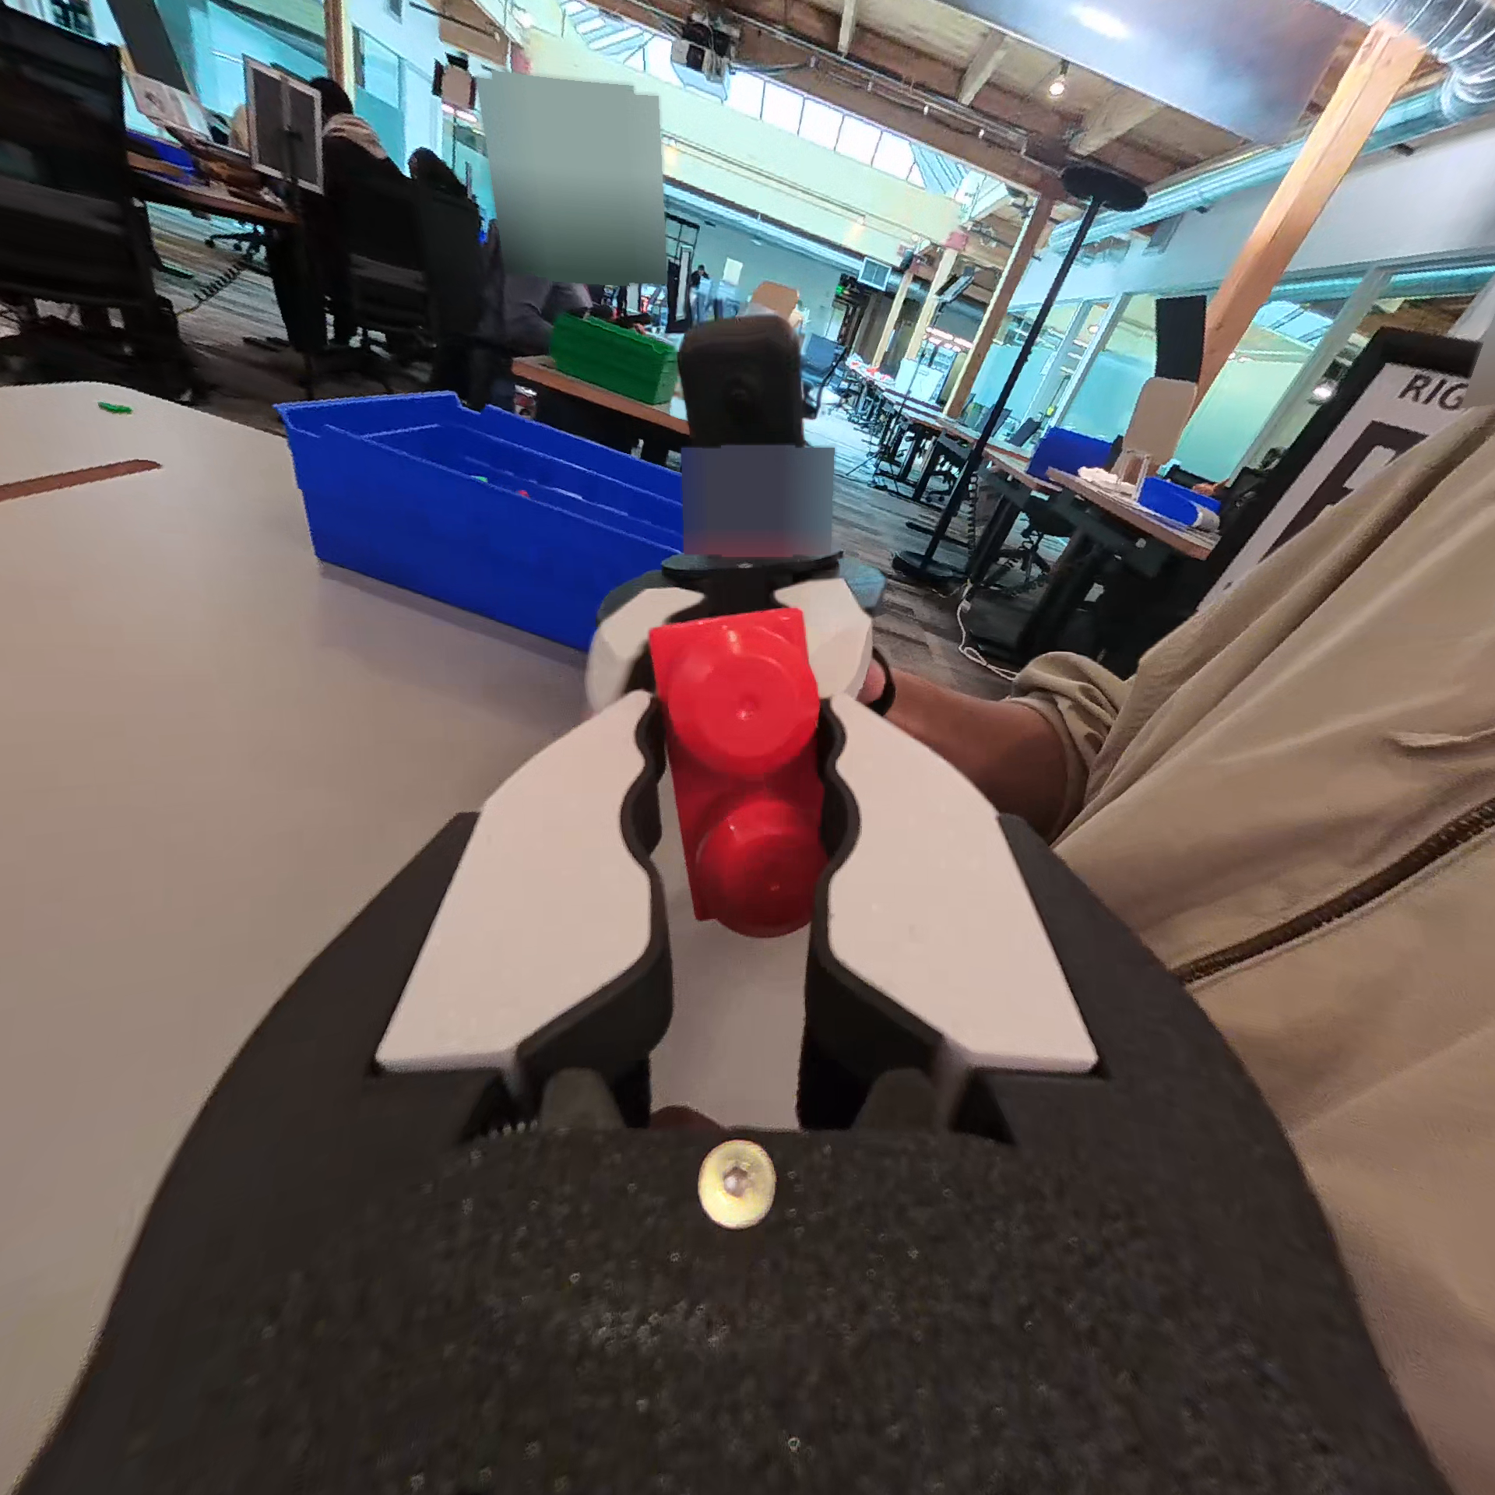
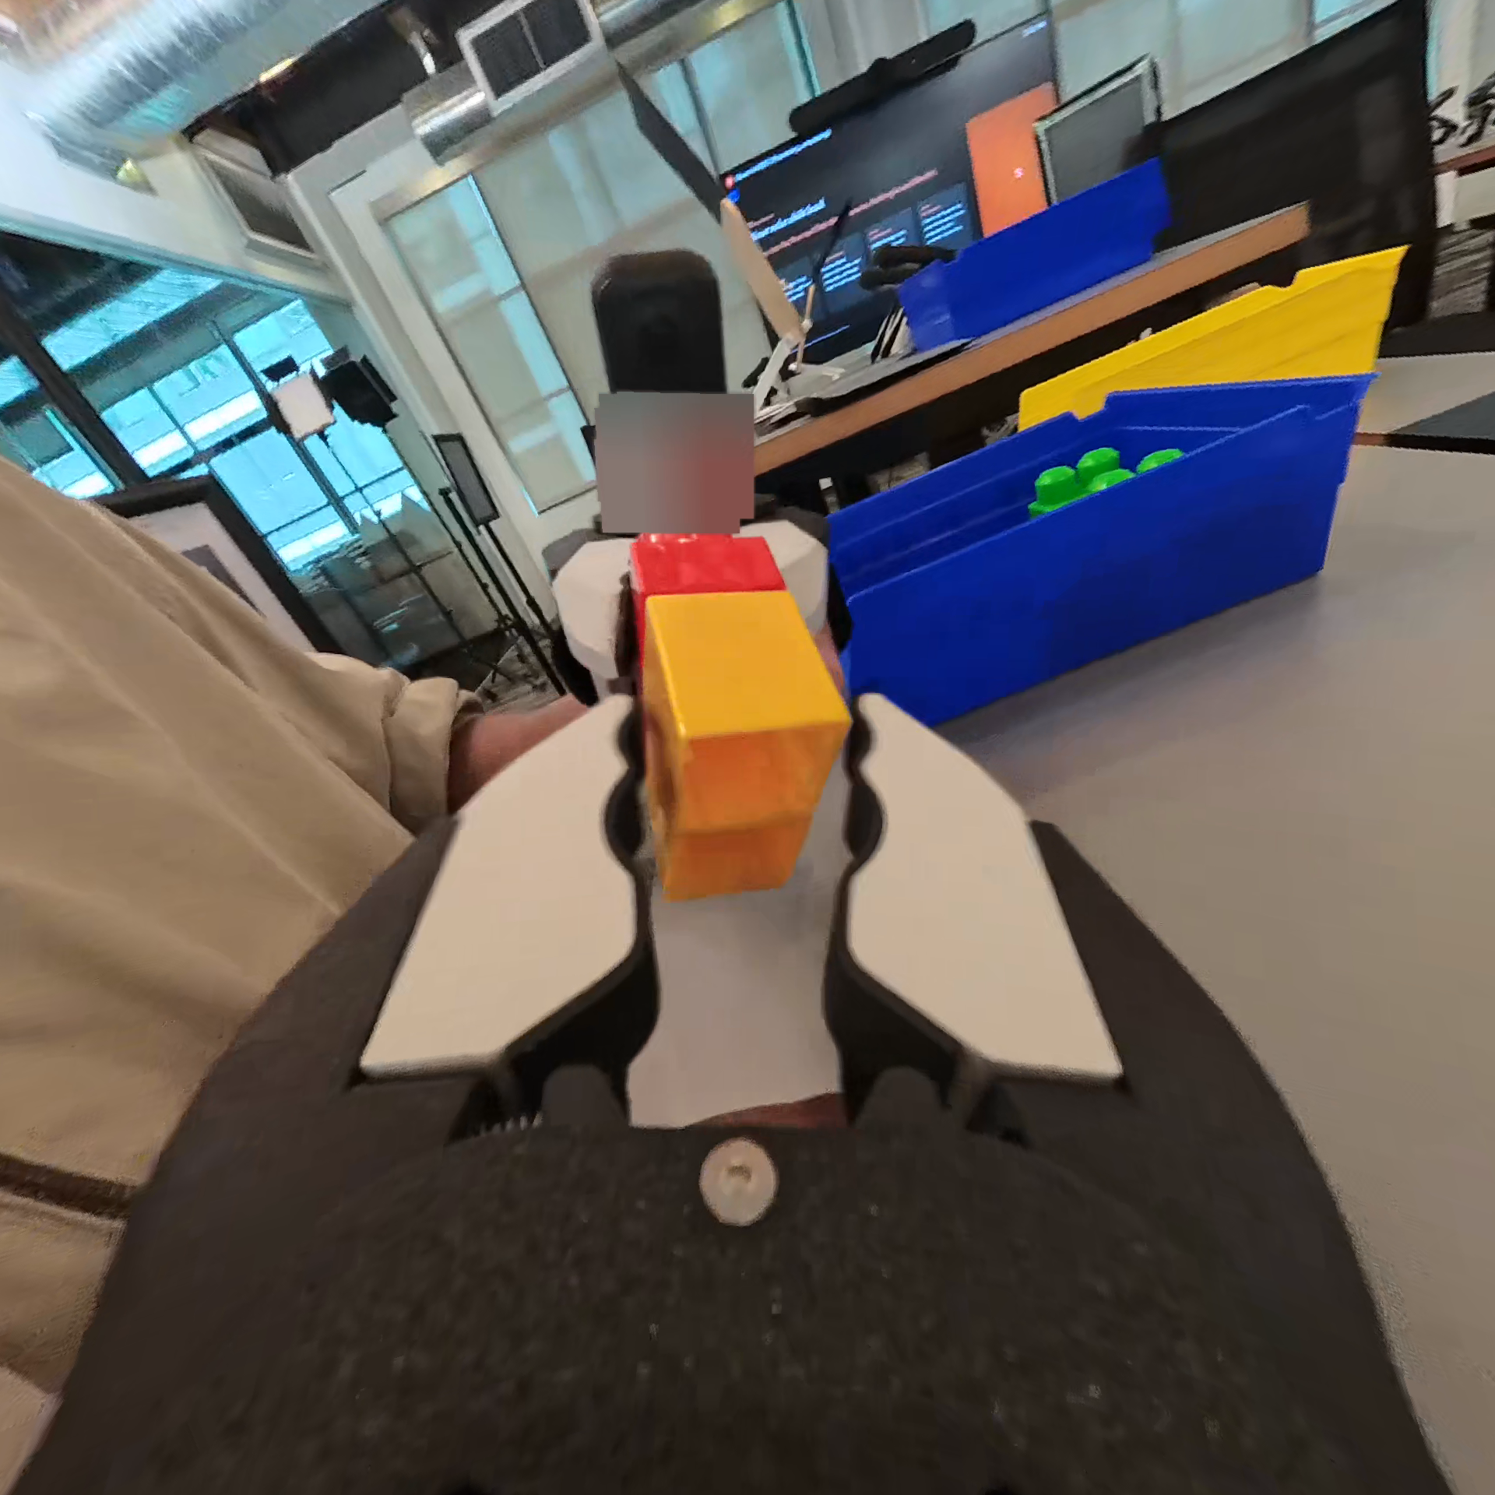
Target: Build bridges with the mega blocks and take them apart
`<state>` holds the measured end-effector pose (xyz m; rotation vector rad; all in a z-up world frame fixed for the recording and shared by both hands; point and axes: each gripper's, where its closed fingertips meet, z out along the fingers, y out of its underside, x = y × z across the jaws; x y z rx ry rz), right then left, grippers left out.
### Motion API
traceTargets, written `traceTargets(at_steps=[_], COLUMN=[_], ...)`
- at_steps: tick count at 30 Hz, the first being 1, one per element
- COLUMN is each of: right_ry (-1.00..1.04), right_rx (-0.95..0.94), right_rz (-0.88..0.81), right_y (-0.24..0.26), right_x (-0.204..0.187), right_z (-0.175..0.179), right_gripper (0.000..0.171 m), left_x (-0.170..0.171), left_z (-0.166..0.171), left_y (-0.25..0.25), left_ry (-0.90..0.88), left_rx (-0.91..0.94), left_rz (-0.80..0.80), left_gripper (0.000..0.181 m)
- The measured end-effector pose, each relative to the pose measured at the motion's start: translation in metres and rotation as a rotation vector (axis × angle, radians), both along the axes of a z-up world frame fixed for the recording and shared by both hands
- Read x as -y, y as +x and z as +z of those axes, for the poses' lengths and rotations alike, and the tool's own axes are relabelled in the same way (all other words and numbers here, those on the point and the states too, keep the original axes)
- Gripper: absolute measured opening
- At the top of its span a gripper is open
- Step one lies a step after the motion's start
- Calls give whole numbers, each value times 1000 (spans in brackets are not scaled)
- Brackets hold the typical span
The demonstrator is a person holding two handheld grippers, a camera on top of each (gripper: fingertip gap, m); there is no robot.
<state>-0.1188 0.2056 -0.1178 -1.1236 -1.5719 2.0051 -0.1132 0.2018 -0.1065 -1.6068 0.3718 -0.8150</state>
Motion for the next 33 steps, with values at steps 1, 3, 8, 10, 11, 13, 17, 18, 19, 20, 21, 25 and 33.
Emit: traceTargets(at_steps=[1,3,8,10,11,13,17,18,19,20,21,25,33], right_ry=[2,5,-16,-12,-4,15,-2,-31,-40,-23,-14,33,331], right_rx=[-12,-30,-54,-59,-60,-60,-72,-76,-73,-69,-67,-41,200], right_rz=[3,3,26,40,47,59,70,54,28,-12,-46,-224,-1035], right_y=[2,5,11,13,14,18,29,34,38,43,49,62,119], right_x=[1,0,2,2,3,5,-1,-11,-22,-32,-41,-71,-148], right_z=[1,3,5,4,4,3,3,5,4,2,3,1,-38], right_gripper=[43,39,36,36,36,36,36,36,36,36,36,36,37], left_x=[0,0,2,3,5,7,14,19,23,27,30,32,32], left_z=[0,-1,-1,-2,-3,-4,2,12,21,23,22,3,-61], left_y=[1,3,7,9,10,13,14,6,-4,-13,-20,-38,-100], left_ry=[6,2,16,16,15,13,38,68,86,86,86,36,-194], left_rx=[16,42,48,32,21,3,23,84,133,141,119,19,-394], left_rz=[-6,-25,-41,-42,-45,-50,-58,-51,-39,-27,5,131,776], left_gripper=[35,35,34,34,34,34,34,34,34,34,34,35,35])
